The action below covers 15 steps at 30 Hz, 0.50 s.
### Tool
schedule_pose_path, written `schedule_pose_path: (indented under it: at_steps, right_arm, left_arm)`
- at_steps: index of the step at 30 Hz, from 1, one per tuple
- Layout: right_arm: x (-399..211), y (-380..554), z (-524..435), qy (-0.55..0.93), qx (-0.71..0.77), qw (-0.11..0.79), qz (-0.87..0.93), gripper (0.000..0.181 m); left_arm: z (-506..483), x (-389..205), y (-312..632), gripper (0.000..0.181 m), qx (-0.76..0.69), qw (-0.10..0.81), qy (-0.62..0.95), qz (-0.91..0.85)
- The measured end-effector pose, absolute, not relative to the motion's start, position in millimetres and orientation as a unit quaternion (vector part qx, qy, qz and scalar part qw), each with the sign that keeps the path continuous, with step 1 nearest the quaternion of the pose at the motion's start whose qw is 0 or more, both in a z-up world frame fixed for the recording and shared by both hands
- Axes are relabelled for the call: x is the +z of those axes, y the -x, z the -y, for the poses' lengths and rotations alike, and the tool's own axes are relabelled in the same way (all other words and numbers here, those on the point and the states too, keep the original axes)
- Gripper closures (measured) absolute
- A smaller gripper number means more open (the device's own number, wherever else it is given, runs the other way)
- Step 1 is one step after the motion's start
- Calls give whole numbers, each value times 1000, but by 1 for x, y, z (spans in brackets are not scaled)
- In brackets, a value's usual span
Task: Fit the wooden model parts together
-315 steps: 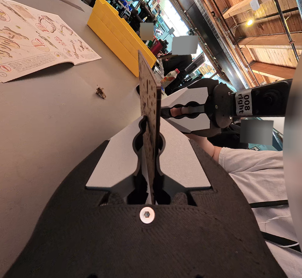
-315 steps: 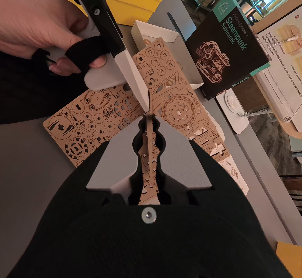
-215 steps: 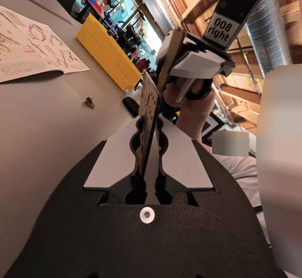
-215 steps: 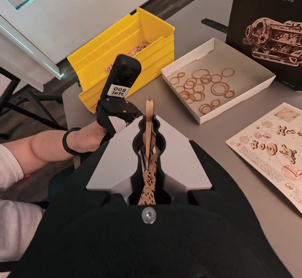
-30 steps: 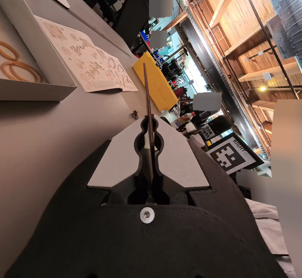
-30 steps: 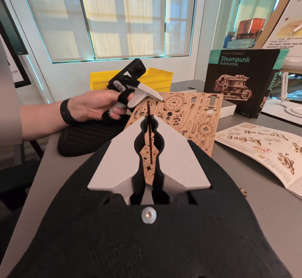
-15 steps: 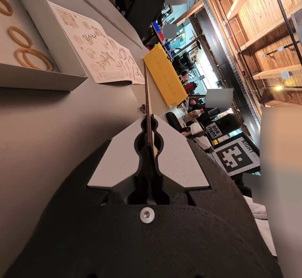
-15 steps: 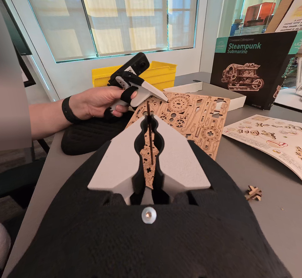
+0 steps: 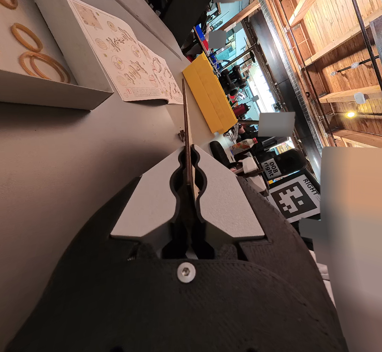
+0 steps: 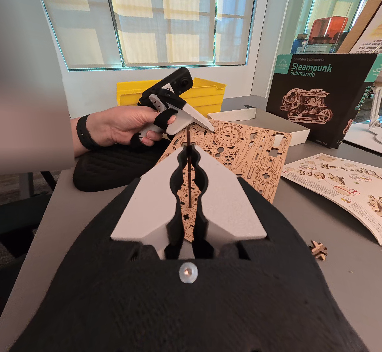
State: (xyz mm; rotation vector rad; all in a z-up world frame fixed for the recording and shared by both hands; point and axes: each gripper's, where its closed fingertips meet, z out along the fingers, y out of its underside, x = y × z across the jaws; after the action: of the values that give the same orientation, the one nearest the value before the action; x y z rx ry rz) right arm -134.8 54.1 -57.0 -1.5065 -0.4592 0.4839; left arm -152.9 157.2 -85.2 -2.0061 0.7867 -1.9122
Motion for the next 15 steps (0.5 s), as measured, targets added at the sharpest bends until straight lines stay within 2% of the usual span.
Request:
schedule_pose_path:
  at_steps: [15]
  right_arm:
    - [-59,143,-50,662,194,687,227,179]
  left_arm:
    - [-157,-85,153,180,-663,124,689,-265]
